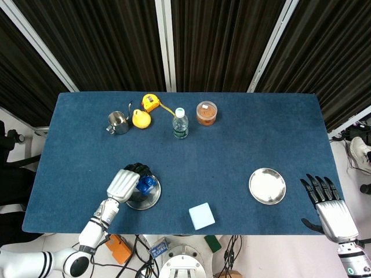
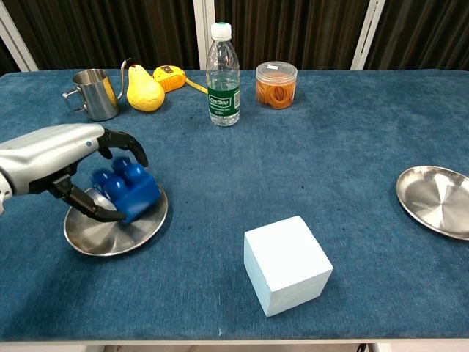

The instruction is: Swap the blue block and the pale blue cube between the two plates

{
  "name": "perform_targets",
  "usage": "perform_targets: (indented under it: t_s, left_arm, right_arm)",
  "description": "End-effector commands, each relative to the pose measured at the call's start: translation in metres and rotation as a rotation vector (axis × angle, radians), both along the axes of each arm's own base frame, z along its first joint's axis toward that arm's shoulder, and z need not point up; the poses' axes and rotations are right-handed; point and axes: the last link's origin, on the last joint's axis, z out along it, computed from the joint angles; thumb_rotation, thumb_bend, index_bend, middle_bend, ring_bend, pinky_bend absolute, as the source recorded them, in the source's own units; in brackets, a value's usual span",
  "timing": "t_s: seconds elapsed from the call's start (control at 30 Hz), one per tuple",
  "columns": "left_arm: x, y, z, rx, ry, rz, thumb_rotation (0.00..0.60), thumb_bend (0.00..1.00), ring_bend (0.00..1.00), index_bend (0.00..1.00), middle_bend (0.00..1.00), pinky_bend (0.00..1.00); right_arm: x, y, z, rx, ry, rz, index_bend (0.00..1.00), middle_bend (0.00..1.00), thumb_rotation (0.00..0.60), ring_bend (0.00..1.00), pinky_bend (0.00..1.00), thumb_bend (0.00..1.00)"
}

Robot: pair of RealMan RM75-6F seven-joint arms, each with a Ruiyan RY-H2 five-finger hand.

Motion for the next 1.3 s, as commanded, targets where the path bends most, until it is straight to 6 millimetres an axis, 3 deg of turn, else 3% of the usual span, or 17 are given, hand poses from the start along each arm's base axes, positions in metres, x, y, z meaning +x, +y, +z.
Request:
perform_targets:
  t_s: [0.03,0.17,0.27,0.4,0.63,0.83,1.03,1.13,1.2,1.27,1.3]
  left_arm:
    - [-0.001,-0.003,0.001,-0.007,0.011,0.002,0.6,0.0,0.03,0.19,0.1,0.17]
    - [0.001,-0.01,0.013,0.014,-0.002,-0.013,0.6,0.0,0.0,0.14,0.06,0.16]
    - [0.004,-0.021,0.031,0.049,-0.019,-0.043,0.6,0.0,0.0,0.14,0.06,0.16]
    - [0.002,-0.039,0.063,0.119,-0.027,-0.075,0.6,0.0,0.0,0.14,0.06,0.16]
    - [-0.026,-0.056,0.117,0.264,-0.042,-0.014,0.6,0.0,0.0,0.14,0.06,0.16]
    - [-0.052,-0.055,0.128,0.298,-0.064,0.066,0.6,0.0,0.0,0.14,0.06,0.16]
    - [-0.064,-0.051,0.131,0.303,-0.062,0.099,0.6,0.0,0.0,0.14,0.06,0.16]
    - [-0.065,-0.05,0.132,0.305,-0.062,0.099,0.6,0.0,0.0,0.14,0.06,0.16]
    - [-0.066,-0.05,0.133,0.306,-0.065,0.097,0.6,0.0,0.0,0.14,0.06,0.16]
    - [-0.066,-0.05,0.134,0.307,-0.067,0.097,0.6,0.0,0.0,0.14,0.06,0.16]
    - [-0.066,-0.05,0.134,0.308,-0.069,0.098,0.6,0.0,0.0,0.14,0.06,0.16]
  right_arm:
    - [0.002,-0.002,-0.003,0.01,0.001,0.014,0.0,0.0,0.6,0.0,0.0,0.25]
    - [0.01,-0.005,-0.014,0.063,-0.011,0.063,0.0,0.0,0.6,0.0,0.0,0.25]
    - [0.026,-0.012,-0.025,0.136,-0.018,0.14,0.0,0.0,0.6,0.0,0.0,0.25]
    - [0.061,-0.022,-0.042,0.249,-0.023,0.265,0.0,0.0,0.6,0.0,0.0,0.25]
    - [0.136,-0.039,-0.089,0.427,-0.024,0.433,0.0,0.0,0.6,0.0,0.0,0.21]
    - [0.178,-0.049,-0.143,0.558,-0.014,0.479,0.0,0.0,0.6,0.0,0.0,0.21]
    - [0.193,-0.059,-0.18,0.588,0.038,0.464,0.0,0.0,0.6,0.0,0.0,0.21]
    - [0.197,-0.062,-0.188,0.594,0.042,0.445,0.0,0.02,0.6,0.01,0.01,0.21]
    - [0.197,-0.063,-0.189,0.598,0.04,0.433,0.12,0.16,0.6,0.15,0.1,0.25]
    - [0.197,-0.064,-0.188,0.601,0.041,0.425,0.41,0.4,0.6,0.41,0.31,0.33]
    - [0.195,-0.064,-0.187,0.604,0.042,0.419,0.51,0.48,0.6,0.5,0.39,0.36]
